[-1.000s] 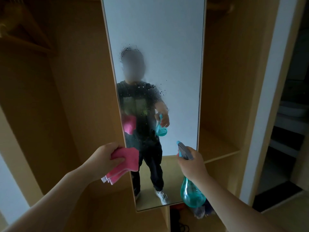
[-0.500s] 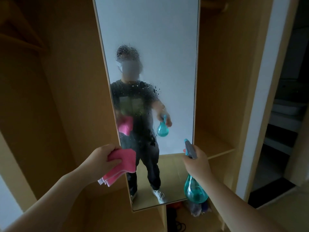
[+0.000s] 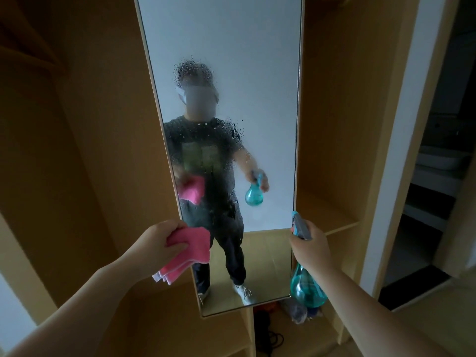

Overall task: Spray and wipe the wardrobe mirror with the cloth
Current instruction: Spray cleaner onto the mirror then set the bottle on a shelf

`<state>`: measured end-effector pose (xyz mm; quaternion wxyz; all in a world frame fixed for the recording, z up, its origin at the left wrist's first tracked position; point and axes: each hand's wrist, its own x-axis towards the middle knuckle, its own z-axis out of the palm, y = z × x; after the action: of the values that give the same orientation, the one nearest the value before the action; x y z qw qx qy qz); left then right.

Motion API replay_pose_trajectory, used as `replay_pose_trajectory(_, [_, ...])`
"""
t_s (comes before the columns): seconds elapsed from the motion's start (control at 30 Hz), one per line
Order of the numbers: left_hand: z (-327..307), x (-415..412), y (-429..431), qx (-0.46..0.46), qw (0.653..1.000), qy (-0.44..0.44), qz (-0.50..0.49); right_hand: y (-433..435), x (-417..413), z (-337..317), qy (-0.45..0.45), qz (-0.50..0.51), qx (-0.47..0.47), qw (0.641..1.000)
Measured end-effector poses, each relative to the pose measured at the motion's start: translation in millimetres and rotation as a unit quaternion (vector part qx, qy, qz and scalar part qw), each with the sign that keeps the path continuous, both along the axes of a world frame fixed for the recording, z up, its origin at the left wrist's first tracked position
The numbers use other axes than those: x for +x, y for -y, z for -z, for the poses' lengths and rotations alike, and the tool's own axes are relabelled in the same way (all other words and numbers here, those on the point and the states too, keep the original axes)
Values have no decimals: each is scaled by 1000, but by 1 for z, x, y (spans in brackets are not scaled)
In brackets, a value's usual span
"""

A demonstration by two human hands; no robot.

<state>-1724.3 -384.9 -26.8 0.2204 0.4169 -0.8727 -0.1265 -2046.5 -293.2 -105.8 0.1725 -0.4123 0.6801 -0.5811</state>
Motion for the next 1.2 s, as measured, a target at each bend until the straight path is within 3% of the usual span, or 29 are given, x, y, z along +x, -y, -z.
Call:
replay_pose_trajectory(0.2, [7,-1,-1,2,1000,1,-2,-1,-2,9,2,34,17,999])
replay_pose_trajectory(0.67, [40,5,-12,43,999,4,-10,-15,17,44,2,-34,84,996])
replay_pose_trajectory(1.2, [61,8,-12,50,998,14,-18,-14,22,85,12,-7,138,990])
